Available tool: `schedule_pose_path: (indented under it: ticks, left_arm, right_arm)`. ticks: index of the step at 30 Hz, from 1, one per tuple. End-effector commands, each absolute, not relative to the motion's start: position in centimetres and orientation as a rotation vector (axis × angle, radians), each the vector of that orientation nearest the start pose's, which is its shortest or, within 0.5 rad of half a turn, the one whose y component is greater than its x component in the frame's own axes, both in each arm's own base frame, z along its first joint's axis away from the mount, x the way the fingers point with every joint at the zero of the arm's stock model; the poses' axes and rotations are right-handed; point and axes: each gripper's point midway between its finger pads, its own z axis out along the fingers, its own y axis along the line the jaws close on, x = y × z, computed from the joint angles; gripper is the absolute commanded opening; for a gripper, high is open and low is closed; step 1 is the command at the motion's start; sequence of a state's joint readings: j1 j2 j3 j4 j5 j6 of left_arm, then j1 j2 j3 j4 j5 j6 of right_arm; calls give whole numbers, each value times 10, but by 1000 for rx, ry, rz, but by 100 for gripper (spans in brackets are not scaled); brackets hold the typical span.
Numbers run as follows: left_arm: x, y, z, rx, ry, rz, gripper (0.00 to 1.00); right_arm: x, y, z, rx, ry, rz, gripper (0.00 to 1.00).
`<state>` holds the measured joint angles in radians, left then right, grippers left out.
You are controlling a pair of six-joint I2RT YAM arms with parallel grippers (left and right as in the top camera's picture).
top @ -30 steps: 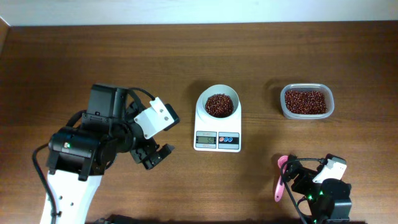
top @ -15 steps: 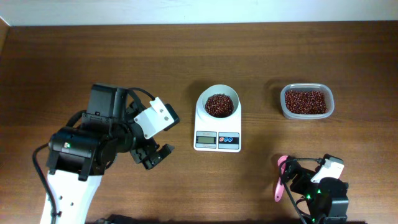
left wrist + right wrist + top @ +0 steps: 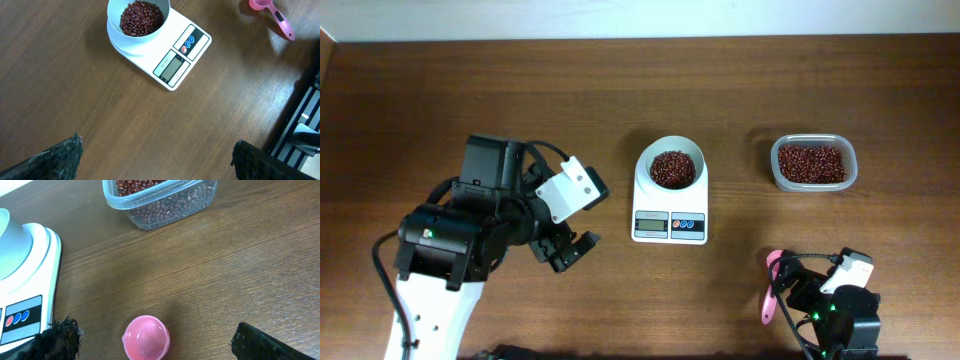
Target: Scoop and weigh 50g on scale
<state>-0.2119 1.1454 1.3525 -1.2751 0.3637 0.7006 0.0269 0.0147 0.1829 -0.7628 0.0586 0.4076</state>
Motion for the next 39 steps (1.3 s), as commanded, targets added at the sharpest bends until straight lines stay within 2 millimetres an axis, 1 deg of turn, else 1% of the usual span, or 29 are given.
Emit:
schedule_pose_path:
  ticks: [1, 5, 6, 11, 14, 18, 22, 27, 39]
  left_arm:
    - [232, -113, 257, 1250, 2223, -305, 99]
    - [232, -113, 257, 1250, 2223, -305, 99]
    - [232, -113, 257, 1250, 2223, -305, 99]
    - [232, -113, 257, 1250, 2223, -305, 99]
    - [232, -113, 257, 1250, 2223, -305, 99]
    - [232, -113, 257, 1250, 2223, -305, 99]
    - [232, -113, 257, 1250, 2223, -305, 99]
    - [232, -113, 257, 1250, 2223, -305, 99]
    - [232, -113, 257, 1250, 2223, -305, 99]
  right_arm:
    - [195, -9, 80, 446, 2101, 163, 99]
    - [210, -10, 103, 397, 1991, 152, 99]
    - [216, -10, 113, 369, 1940, 154, 99]
    - [235, -10, 144, 348, 1754, 184, 99]
    - [244, -9, 156, 334, 1645, 203, 99]
    - [246, -10, 157, 332, 1614, 206, 99]
    - [245, -18, 158, 366, 1601, 167, 99]
    - [245, -18, 158, 317, 1610, 122, 99]
    - [245, -17, 158, 314, 1611, 125, 99]
